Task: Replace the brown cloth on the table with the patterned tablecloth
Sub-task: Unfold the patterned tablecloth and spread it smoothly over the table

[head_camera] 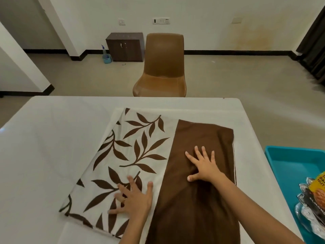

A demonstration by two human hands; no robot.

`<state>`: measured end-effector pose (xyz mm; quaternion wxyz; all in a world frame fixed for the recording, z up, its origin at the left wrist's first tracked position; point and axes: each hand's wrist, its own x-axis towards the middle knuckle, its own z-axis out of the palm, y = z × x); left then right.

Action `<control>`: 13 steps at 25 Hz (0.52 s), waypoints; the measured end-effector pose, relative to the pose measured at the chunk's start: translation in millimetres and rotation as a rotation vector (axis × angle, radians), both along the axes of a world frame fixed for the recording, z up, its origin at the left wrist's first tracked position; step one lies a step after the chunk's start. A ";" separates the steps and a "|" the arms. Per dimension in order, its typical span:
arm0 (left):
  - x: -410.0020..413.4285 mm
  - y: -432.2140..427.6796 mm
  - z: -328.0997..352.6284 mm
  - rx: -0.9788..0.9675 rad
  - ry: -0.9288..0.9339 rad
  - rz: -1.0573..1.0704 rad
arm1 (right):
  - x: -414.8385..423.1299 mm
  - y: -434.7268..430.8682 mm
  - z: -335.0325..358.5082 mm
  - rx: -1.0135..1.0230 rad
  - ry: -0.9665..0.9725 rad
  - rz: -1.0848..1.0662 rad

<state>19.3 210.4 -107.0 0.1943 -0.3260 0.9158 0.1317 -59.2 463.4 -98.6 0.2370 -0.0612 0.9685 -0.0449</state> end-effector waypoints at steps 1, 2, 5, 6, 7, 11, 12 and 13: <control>5.2 -3.1 2.6 -0.023 0.074 -0.076 | 6.9 -4.4 2.6 -0.035 0.054 -0.098; 7.5 -11.7 -0.1 -0.040 0.205 -0.196 | 19.8 -12.0 1.8 -0.093 0.125 -0.209; 11.9 -41.6 -18.6 -0.074 0.402 -0.507 | 85.7 -38.5 -17.7 -0.210 0.238 -0.333; 14.6 -45.9 -25.1 -0.062 0.378 -0.513 | 103.9 -42.6 -28.0 -0.187 0.234 -0.294; 19.8 -45.9 -30.9 -0.050 0.350 -0.493 | 115.0 -40.4 -34.7 -0.162 0.202 -0.273; 39.9 -17.4 -36.1 0.007 0.234 -0.400 | 105.7 -6.6 -40.6 -0.093 0.226 -0.231; 42.0 -9.3 -35.4 0.028 0.232 -0.382 | 101.1 3.1 -39.2 -0.075 0.265 -0.186; 43.4 -1.5 -33.8 0.046 0.229 -0.370 | 97.1 13.8 -40.5 -0.062 0.296 -0.144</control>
